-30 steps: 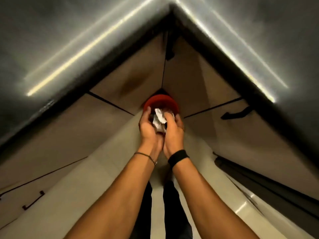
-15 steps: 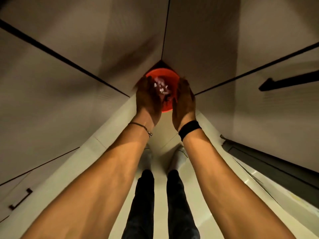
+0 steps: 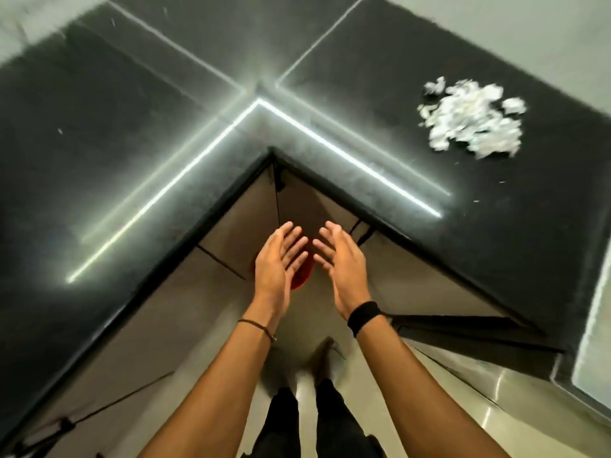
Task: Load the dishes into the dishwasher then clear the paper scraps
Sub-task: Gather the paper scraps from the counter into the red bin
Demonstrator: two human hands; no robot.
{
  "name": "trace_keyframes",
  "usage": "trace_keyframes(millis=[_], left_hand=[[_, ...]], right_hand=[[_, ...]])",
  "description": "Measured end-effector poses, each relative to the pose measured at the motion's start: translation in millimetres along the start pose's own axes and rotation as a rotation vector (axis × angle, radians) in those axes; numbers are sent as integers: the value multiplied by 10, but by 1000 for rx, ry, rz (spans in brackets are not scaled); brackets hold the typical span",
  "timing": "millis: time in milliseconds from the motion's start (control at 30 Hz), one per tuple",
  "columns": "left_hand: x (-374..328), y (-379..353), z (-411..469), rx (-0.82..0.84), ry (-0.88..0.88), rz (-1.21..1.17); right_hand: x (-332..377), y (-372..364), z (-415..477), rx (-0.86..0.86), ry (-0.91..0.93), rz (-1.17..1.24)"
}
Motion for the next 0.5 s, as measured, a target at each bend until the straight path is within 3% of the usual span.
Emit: trace_keyframes(millis=[233, 500], left_hand=[[-621, -966, -486, 281, -87, 50], [-616, -1881, -446, 460, -58, 110]], right_hand=[[1038, 195, -515, -39, 211, 173], [1557, 792, -418, -147, 349, 228]])
Point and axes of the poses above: each hand's wrist, its own z-axis towards the middle knuckle, its own y-axis out of the back of the hand, x = y × z, the point moved 9 cm from there along z, towards the middle knuckle, and after that the axes turned 7 degrees about z, right-handed, at the moved point
